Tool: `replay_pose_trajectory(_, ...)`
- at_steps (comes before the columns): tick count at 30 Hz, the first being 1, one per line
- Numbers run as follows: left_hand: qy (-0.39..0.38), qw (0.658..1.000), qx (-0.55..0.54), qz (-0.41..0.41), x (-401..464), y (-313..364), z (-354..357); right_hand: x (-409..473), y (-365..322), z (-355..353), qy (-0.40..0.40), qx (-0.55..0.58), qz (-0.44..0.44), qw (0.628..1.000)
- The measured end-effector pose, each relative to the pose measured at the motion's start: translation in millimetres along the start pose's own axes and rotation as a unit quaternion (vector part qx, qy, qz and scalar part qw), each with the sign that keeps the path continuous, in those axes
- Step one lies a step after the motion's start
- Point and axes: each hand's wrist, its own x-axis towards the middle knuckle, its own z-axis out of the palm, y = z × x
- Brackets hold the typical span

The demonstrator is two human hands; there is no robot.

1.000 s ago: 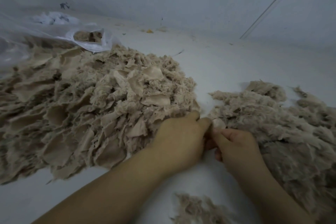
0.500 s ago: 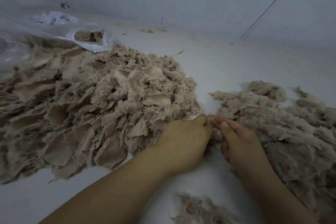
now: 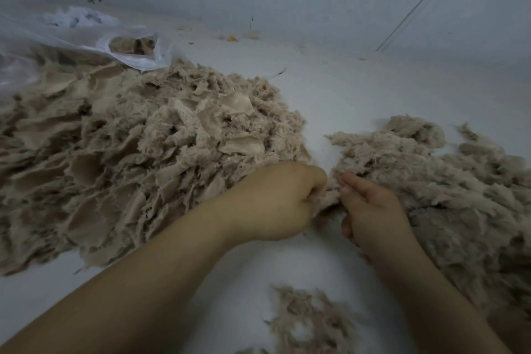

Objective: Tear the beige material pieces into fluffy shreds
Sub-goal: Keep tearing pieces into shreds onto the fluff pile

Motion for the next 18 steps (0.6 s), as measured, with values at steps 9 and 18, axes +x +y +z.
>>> replay_pose_trajectory(9,0.166,0.975,-0.134,-0.065,7.2,-7.0,7.8,-3.8,2.5,-2.1,0.021,-0.012,-0.062,0.998)
replay_pose_trajectory(18,0.134,0.985,0.025,0.101,-0.6,0.4,29.6,-17.4,-17.8,5.0,-0.061,0.101,-0.098,0.988)
